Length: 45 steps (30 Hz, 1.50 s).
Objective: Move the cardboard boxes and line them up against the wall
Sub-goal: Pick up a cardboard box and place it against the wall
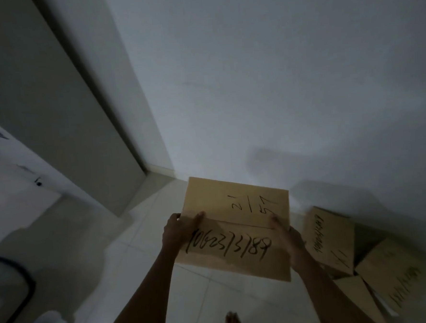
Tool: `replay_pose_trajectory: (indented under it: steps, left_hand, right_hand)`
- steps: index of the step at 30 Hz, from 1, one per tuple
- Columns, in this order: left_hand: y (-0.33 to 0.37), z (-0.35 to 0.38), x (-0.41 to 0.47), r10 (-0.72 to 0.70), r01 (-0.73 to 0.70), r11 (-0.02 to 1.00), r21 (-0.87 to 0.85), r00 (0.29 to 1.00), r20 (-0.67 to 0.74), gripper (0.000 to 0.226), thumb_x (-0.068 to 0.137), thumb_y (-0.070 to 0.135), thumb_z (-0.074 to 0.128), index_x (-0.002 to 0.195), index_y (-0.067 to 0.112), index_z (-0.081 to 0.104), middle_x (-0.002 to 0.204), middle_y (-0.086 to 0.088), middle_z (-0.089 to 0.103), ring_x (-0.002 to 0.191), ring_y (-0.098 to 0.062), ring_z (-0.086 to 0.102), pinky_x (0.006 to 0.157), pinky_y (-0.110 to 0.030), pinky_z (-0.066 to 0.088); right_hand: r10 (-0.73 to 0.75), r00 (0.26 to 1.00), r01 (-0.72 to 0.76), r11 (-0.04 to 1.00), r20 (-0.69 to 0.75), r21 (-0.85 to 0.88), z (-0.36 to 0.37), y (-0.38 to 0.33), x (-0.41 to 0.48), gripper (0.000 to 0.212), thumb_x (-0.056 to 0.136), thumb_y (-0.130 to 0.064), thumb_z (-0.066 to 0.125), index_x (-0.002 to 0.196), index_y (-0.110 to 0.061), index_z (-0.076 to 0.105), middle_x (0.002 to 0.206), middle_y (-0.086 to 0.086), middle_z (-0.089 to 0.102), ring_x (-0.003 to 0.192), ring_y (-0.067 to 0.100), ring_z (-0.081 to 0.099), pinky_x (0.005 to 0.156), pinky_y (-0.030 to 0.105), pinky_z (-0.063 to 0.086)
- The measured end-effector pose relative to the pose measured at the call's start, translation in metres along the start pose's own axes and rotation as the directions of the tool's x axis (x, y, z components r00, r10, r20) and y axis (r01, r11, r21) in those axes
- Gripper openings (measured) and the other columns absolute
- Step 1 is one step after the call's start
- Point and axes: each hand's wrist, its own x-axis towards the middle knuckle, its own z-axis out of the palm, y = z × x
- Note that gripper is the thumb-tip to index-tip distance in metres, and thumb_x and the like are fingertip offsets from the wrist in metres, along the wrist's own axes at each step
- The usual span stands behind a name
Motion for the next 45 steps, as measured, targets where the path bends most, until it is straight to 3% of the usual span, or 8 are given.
replay_pose_trajectory:
  steps: [6, 11, 20, 24, 30, 33, 39, 45]
  left_hand:
    - [0.021, -0.05, 0.079, -0.018, 0.019, 0.999, 0.029, 0.999, -0.041, 0.083, 0.068, 0.069, 0.069, 0.126, 0.013, 0.054, 0.112, -0.009, 0.068, 0.092, -0.024, 0.069, 0.083, -0.044, 0.059]
    - [0.032, -0.095, 0.145, -0.004, 0.011, 0.996, 0.09, 0.998, -0.07, 0.083, 0.06, 0.078, 0.063, 0.114, 0.016, 0.062, 0.1, -0.006, 0.072, 0.087, -0.024, 0.07, 0.083, -0.044, 0.059]
    - [0.022, -0.17, 0.338, -0.027, 0.036, 0.996, 0.086, 0.995, -0.099, 0.079, 0.069, 0.066, 0.071, 0.126, 0.014, 0.052, 0.113, -0.012, 0.066, 0.092, -0.028, 0.067, 0.08, -0.039, 0.058]
    - [-0.011, -0.193, 0.465, -0.067, 0.075, 0.993, 0.089, 0.993, -0.093, 0.064, 0.073, 0.058, 0.072, 0.121, 0.019, 0.057, 0.115, -0.012, 0.066, 0.099, -0.032, 0.066, 0.081, -0.036, 0.055]
    - [-0.096, -0.199, 0.662, -0.035, 0.059, 0.97, 0.236, 0.994, -0.104, 0.037, 0.084, 0.049, 0.064, 0.106, 0.02, 0.065, 0.105, -0.007, 0.071, 0.095, -0.027, 0.066, 0.078, -0.03, 0.049]
    - [-0.144, -0.18, 0.745, -0.035, 0.067, 0.965, 0.252, 0.991, -0.128, 0.045, 0.082, 0.05, 0.065, 0.112, 0.018, 0.058, 0.103, -0.009, 0.07, 0.093, -0.032, 0.068, 0.08, -0.036, 0.055]
    - [-0.22, -0.145, 0.881, -0.036, 0.063, 0.951, 0.304, 0.995, -0.092, 0.055, 0.078, 0.055, 0.066, 0.111, 0.013, 0.054, 0.099, -0.013, 0.067, 0.09, -0.033, 0.067, 0.074, -0.038, 0.057]
    - [-0.258, -0.123, 0.955, 0.032, 0.011, 0.941, 0.337, 0.992, -0.119, 0.059, 0.081, 0.041, 0.072, 0.124, 0.007, 0.053, 0.113, -0.015, 0.064, 0.102, -0.031, 0.062, 0.072, -0.034, 0.049]
  right_hand:
    - [0.011, 0.999, -0.011, 1.0, 0.048, -0.005, 0.077, -0.045, 0.042, 0.109, 0.054, -0.093, 0.053, 0.127, -0.013, 0.063, 0.115, 0.014, 0.07, 0.103, 0.035, 0.066, 0.098, 0.054, 0.052]
    - [0.057, 0.996, -0.057, 0.998, 0.071, -0.006, 0.14, -0.1, 0.053, 0.082, 0.08, -0.074, 0.058, 0.13, -0.009, 0.059, 0.113, 0.012, 0.066, 0.107, 0.036, 0.063, 0.099, 0.052, 0.052]
    - [0.061, 0.99, -0.056, 0.998, 0.13, -0.041, 0.309, -0.154, 0.135, 0.059, 0.081, -0.075, 0.054, 0.113, -0.026, 0.062, 0.101, 0.004, 0.072, 0.092, 0.027, 0.069, 0.089, 0.055, 0.058]
    - [0.18, 0.974, -0.171, 0.983, 0.14, -0.072, 0.409, -0.139, 0.233, 0.088, 0.056, -0.094, 0.058, 0.111, -0.027, 0.067, 0.104, 0.01, 0.076, 0.091, 0.034, 0.073, 0.079, 0.056, 0.062]
    - [0.32, 0.938, -0.303, 0.943, 0.131, -0.137, 0.564, -0.101, 0.384, 0.115, 0.028, -0.107, 0.045, 0.112, -0.029, 0.061, 0.117, 0.008, 0.07, 0.106, 0.034, 0.065, 0.097, 0.056, 0.054]
    - [0.29, 0.952, -0.276, 0.952, 0.101, -0.132, 0.627, -0.077, 0.451, 0.117, 0.039, -0.106, 0.041, 0.127, -0.031, 0.058, 0.126, 0.008, 0.067, 0.112, 0.036, 0.064, 0.098, 0.057, 0.053]
    - [0.238, 0.963, -0.228, 0.97, 0.128, -0.089, 0.72, -0.065, 0.537, 0.067, 0.081, -0.075, 0.053, 0.124, -0.025, 0.057, 0.11, 0.008, 0.069, 0.099, 0.033, 0.066, 0.09, 0.057, 0.057]
    - [0.155, 0.969, -0.148, 0.988, 0.191, -0.05, 0.778, -0.047, 0.601, 0.07, 0.074, -0.078, 0.059, 0.125, -0.031, 0.049, 0.116, 0.011, 0.067, 0.1, 0.034, 0.068, 0.083, 0.06, 0.06]
